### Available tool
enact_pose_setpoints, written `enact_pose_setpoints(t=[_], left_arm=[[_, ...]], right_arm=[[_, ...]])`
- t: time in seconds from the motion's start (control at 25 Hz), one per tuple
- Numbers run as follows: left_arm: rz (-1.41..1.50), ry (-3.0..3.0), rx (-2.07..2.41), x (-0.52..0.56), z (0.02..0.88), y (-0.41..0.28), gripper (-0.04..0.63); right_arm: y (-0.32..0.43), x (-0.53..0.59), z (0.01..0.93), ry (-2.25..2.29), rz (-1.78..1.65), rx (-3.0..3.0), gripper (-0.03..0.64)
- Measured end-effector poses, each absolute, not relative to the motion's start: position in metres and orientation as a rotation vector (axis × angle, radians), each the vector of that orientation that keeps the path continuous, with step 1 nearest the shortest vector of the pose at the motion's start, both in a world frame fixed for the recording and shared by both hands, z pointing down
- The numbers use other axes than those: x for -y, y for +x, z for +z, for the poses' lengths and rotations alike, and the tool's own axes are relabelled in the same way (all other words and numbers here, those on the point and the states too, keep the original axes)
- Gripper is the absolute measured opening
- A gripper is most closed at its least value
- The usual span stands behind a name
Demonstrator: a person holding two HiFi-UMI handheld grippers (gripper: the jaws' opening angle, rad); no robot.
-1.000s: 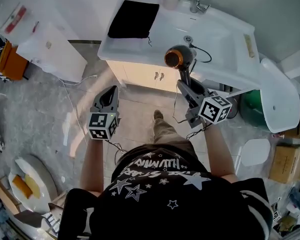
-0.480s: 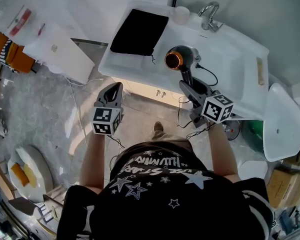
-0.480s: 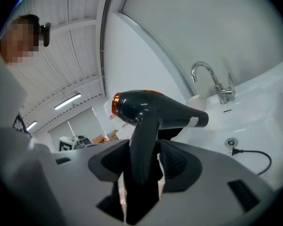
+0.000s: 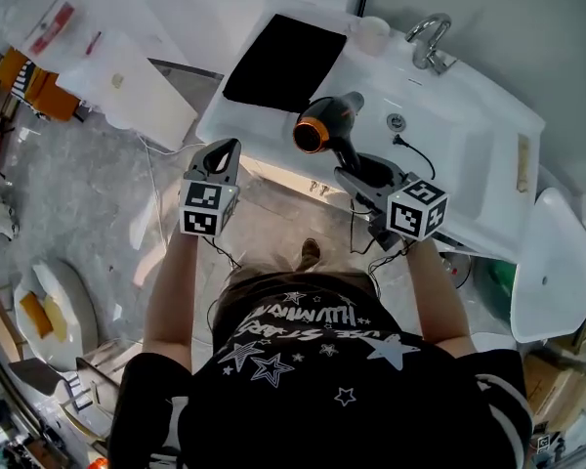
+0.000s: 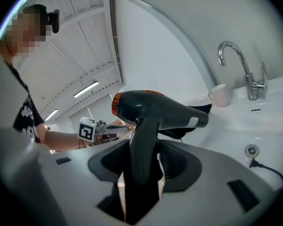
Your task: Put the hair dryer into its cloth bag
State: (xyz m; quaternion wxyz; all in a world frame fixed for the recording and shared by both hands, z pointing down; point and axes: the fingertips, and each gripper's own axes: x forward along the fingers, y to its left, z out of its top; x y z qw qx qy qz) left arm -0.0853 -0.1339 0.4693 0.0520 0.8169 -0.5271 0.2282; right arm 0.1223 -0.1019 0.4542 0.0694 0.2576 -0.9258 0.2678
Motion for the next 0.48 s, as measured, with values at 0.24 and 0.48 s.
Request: enact_pose_setpoints(t=[0.24,0.48], left_arm=[[0.781,2.482,1.610,0.167,0.480,-0.110,0.031],[0.983,2.571,1.547,0.211,0.498,-0.128,0.071]], right_arm=[[0.097,0.097,0.465,0.645,0.719,2.756,0.204],[0.060,0.093,0.475,0.521,0.650,2.727,0.203]])
